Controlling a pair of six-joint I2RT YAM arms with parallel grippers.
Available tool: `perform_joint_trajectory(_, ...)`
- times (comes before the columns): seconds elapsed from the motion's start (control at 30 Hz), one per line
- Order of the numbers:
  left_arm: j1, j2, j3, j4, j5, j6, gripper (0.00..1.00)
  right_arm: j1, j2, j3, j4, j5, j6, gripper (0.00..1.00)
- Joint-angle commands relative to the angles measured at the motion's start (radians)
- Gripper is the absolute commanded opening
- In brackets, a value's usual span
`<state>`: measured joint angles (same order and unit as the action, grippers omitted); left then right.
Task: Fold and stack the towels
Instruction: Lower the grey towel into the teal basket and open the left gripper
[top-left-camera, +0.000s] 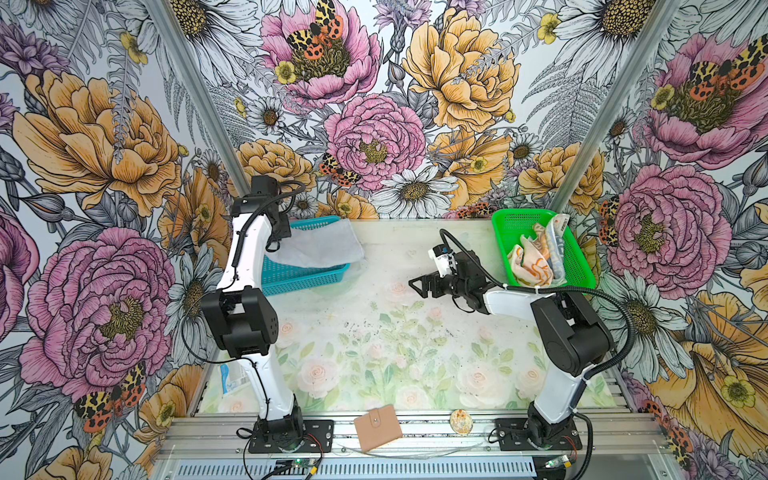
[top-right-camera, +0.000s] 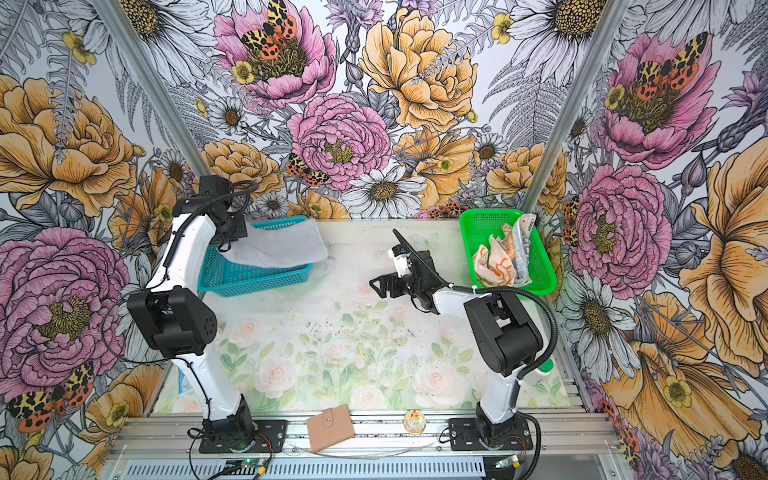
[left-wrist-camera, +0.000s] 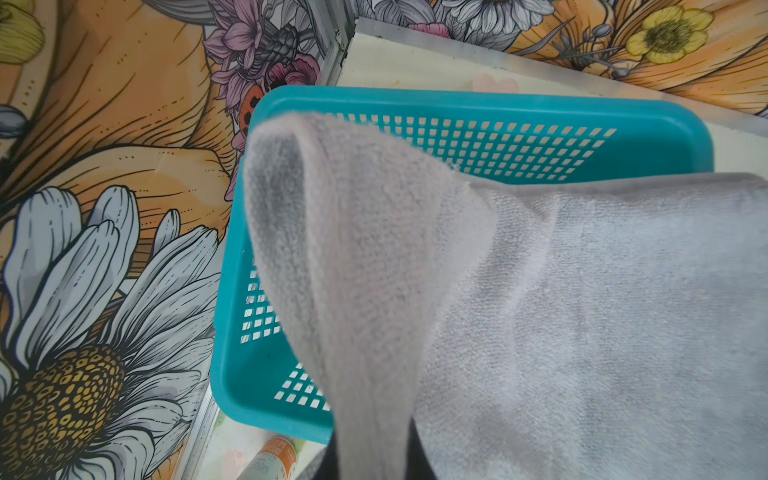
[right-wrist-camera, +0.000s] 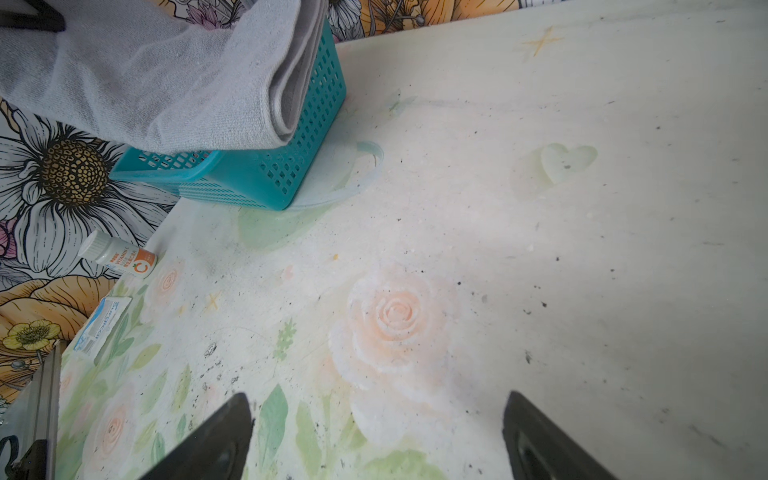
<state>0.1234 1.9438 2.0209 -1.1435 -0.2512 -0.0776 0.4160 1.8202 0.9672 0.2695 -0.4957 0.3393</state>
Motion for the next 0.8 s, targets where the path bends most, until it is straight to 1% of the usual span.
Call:
perform_joint_trajectory(0.0,0.018,0.009,0.001,0.031,-0.034,0.012,0.00,0.009,0.024,0.034,-0.001,-0.014,-0.019,0.95)
perform_joint_trajectory(0.33,0.052,0.038,0.016,0.030,-0.028,0.013,0.00,0.012,0.037,0.047,-0.011,-0.016,-0.020,0.95)
perform_joint_trajectory(0.53,0.050,0.087,0.019,0.030,-0.004,0.010,0.00,0.012,0.042,0.053,-0.019,-0.016,-0.025,0.96)
perform_joint_trajectory(0.6,0.047,0.105,0.030,0.020,-0.001,0.010,0.06,0.013,0.043,0.054,-0.021,-0.016,-0.026,0.96)
perform_joint_trajectory(0.67,0.044,0.109,0.037,0.014,-0.013,-0.001,0.17,0.012,0.044,0.055,-0.021,-0.017,-0.026,0.96)
perform_joint_trajectory(0.7,0.044,0.109,0.041,0.008,-0.015,-0.013,0.19,0.012,0.045,0.054,-0.021,-0.017,-0.026,0.96)
perform_joint_trajectory(0.77,0.049,0.109,0.041,0.004,-0.028,-0.038,0.19,0.012,0.048,0.058,-0.021,-0.018,-0.023,0.96)
